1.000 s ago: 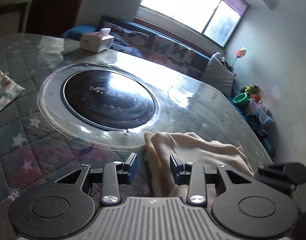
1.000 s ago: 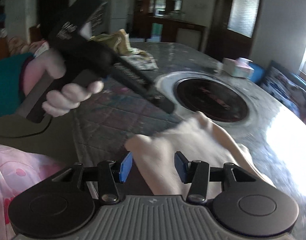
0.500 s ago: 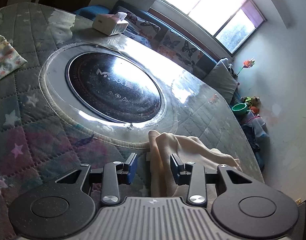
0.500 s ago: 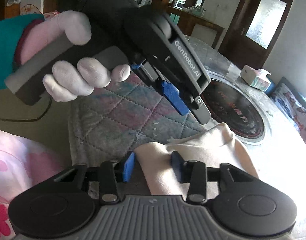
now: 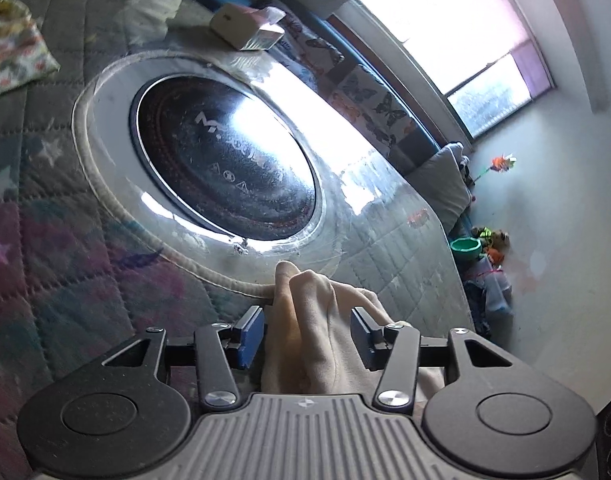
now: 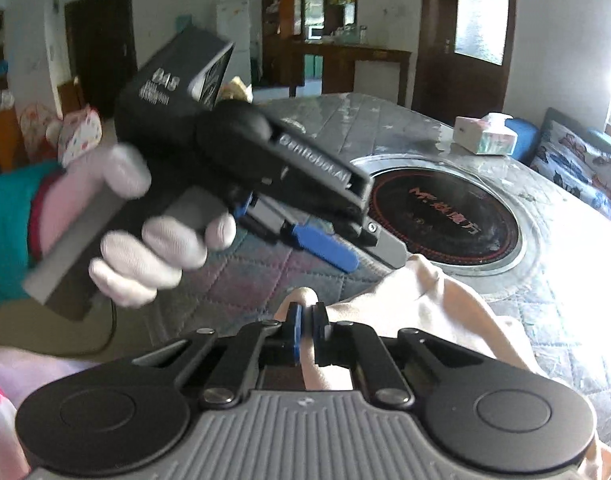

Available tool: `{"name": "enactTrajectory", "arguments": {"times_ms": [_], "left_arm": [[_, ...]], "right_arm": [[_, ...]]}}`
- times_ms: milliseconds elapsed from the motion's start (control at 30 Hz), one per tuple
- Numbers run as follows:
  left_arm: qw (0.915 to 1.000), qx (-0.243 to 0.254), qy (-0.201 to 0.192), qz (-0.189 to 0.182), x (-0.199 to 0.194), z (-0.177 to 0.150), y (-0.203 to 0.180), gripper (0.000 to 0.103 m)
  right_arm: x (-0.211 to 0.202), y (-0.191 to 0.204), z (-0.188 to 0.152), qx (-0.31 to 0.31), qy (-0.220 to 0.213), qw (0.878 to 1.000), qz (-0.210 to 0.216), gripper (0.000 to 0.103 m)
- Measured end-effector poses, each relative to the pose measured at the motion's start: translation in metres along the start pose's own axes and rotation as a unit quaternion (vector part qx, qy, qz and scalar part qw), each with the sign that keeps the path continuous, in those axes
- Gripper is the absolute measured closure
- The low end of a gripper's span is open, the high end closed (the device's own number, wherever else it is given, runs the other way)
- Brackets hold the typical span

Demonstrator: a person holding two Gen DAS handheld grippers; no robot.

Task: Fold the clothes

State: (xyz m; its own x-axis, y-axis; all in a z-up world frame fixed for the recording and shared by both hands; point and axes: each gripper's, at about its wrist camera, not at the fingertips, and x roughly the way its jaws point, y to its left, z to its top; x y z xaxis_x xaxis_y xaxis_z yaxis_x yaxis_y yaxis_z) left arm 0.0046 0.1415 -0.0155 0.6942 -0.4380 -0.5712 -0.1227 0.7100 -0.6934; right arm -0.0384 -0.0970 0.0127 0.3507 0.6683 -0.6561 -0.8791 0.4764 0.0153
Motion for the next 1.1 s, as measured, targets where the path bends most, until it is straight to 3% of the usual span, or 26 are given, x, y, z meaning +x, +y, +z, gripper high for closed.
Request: {"name": "enactTrajectory", "arguments": {"times_ms": [167, 367, 500, 567, 700, 867, 967, 1100], "left_arm": [[0.9989, -0.042, 0.006, -0.018, 0.005, -0.001, 0.003, 0.046], [0.9969, -0.079, -0.002, -0.007, 0.006, -0.005, 0.005, 0.045], [0.9951, -0.096, -0.008, -0.019, 0.004, -0.007, 0.007, 0.035], [0.9942, -0.104, -0.002, -0.029, 0.008, -0.009, 0.006, 0.035], [0.9907, -0.13, 0.012, -0.039, 0.015, -0.013, 0.008, 0.035], [0.9829, -0.179, -0.004, -0.042, 0.008, -0.018, 0.019, 0.035], [0.9833, -0.175, -0.018, -0.046, 0.003, -0.021, 0.02, 0.034], [0.9843, -0.164, 0.001, -0.065, 0.013, -0.023, 0.015, 0.033]], "right_arm": [[-0.01, -0.007, 0.0, 0.02, -0.013, 1.0, 0.004, 0.099], [-0.02, -0.016, 0.002, 0.034, -0.031, 0.999, 0.004, 0.099], [-0.025, -0.021, 0.002, 0.045, -0.043, 0.998, 0.004, 0.099], [-0.027, -0.024, 0.003, 0.048, -0.049, 0.998, 0.003, 0.099], [-0.03, -0.027, 0.003, 0.054, -0.055, 0.997, 0.004, 0.099], [-0.034, -0.033, 0.003, 0.064, -0.064, 0.996, 0.0, 0.099], [-0.035, -0.035, 0.003, 0.067, -0.067, 0.995, -0.001, 0.099], [-0.033, -0.038, 0.002, 0.068, -0.068, 0.995, 0.003, 0.099]]}}
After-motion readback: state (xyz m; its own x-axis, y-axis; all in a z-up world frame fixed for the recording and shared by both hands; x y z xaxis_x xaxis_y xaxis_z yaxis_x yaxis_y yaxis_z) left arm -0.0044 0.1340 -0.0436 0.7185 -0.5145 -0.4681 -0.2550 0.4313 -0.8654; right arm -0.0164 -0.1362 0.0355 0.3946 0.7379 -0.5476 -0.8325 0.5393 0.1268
